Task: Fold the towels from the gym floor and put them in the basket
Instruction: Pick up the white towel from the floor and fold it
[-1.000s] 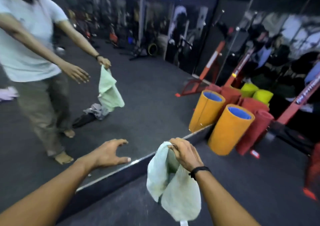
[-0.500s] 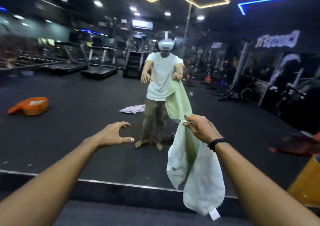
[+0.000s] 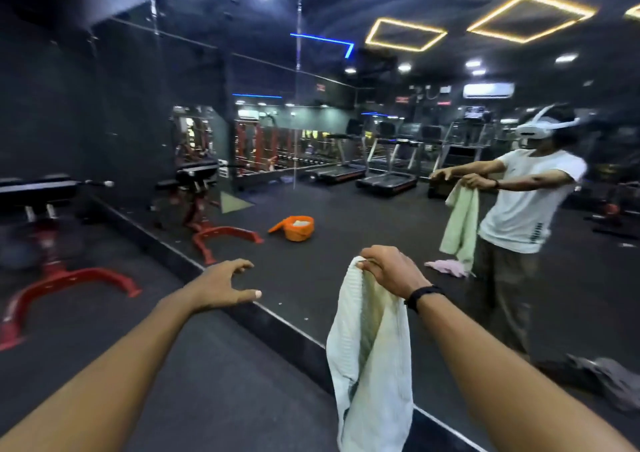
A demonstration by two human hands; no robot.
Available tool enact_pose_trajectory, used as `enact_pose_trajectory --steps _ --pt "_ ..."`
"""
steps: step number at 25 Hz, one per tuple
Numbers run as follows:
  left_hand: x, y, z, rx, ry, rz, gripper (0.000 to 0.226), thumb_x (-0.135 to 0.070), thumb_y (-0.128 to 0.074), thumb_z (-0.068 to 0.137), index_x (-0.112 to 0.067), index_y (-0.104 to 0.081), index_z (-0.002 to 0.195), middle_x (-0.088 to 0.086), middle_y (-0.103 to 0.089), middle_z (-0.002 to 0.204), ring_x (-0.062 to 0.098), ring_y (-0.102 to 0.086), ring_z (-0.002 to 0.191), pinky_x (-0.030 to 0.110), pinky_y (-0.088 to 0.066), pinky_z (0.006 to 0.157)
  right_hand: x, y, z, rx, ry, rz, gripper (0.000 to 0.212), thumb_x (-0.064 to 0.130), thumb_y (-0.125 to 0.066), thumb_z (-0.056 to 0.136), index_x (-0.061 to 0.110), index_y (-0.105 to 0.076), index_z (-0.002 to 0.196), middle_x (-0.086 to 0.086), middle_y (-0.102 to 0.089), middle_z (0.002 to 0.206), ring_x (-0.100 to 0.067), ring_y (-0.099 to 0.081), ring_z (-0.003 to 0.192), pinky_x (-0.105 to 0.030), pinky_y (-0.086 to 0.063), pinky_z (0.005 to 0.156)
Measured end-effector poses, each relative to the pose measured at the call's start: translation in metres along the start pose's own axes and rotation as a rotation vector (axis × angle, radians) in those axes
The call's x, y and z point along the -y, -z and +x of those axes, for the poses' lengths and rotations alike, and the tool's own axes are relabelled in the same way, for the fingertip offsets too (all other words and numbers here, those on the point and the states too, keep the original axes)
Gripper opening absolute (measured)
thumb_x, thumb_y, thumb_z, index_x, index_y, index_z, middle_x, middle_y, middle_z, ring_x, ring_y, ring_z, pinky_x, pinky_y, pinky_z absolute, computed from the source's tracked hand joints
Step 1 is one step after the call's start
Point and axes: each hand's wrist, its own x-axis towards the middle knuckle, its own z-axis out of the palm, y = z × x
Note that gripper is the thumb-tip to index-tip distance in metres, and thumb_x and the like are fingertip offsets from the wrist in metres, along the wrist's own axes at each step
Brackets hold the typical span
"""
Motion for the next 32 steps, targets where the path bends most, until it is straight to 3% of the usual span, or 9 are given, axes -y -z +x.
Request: enact_pose_trajectory --steps 9,14,18,25,29,32 --pt "0.226 0.141 -0.062 -0.181 0.342 0.027 0.068 -0.043 -0.074 0.078 -0.017 -0.048 0.136 0.001 -0.051 0.139 0.014 -0.049 0.126 0.023 -0.036 0.104 0.227 -0.170 0.197 0.147 0.321 0.230 0.009 0.020 -0.051 0.091 0.020 -0.058 0.086 0.001 -0.064 0.090 -0.024 -0.059 0.089 -0.043 -0.049 0.076" --pt "0.327 0.189 -0.054 -0.266 0.527 0.044 0.070 -0.043 -0.074 0.078 -0.020 -0.046 0.138 0.004 -0.050 0.139 0.016 -0.047 0.129 0.021 -0.034 0.101 0.316 -0.256 0.304 0.243 0.452 0.357 0.028 0.025 -0.050 0.093 0.032 -0.045 0.067 0.014 -0.053 0.070 -0.016 -0.053 0.078 -0.034 -0.040 0.069" --pt "0.400 0.232 -0.033 -0.346 0.673 0.033 0.068 -0.040 -0.073 0.080 -0.018 -0.046 0.138 0.004 -0.050 0.139 0.016 -0.047 0.129 0.023 -0.035 0.102 0.385 -0.318 0.403 0.345 0.541 0.484 0.017 0.030 -0.051 0.093 0.022 -0.059 0.080 0.006 -0.064 0.079 -0.017 -0.059 0.080 -0.035 -0.045 0.075" --pt "0.501 0.310 -0.020 -0.450 0.857 0.061 0.069 -0.042 -0.073 0.079 -0.019 -0.045 0.138 0.004 -0.049 0.141 0.017 -0.046 0.130 0.029 -0.038 0.106 0.514 -0.392 0.531 0.438 0.725 0.562 0.021 0.024 -0.053 0.093 0.025 -0.053 0.072 0.001 -0.061 0.076 -0.017 -0.056 0.076 -0.032 -0.042 0.072" --pt "0.564 0.339 -0.026 -0.481 0.935 0.047 0.069 -0.043 -0.072 0.080 -0.020 -0.044 0.139 0.004 -0.047 0.143 0.017 -0.044 0.131 0.030 -0.038 0.105 0.577 -0.440 0.576 0.469 0.803 0.588 0.025 0.022 -0.054 0.093 0.025 -0.050 0.069 0.008 -0.054 0.066 -0.013 -0.051 0.069 -0.021 -0.038 0.063" --pt "0.627 0.361 -0.031 -0.485 0.967 0.058 0.069 -0.045 -0.071 0.081 -0.022 -0.043 0.140 0.005 -0.046 0.143 0.018 -0.044 0.132 0.030 -0.038 0.103 0.626 -0.485 0.612 0.476 0.828 0.598 0.017 0.024 -0.054 0.093 0.020 -0.057 0.077 0.000 -0.061 0.072 -0.018 -0.056 0.072 -0.029 -0.043 0.068"
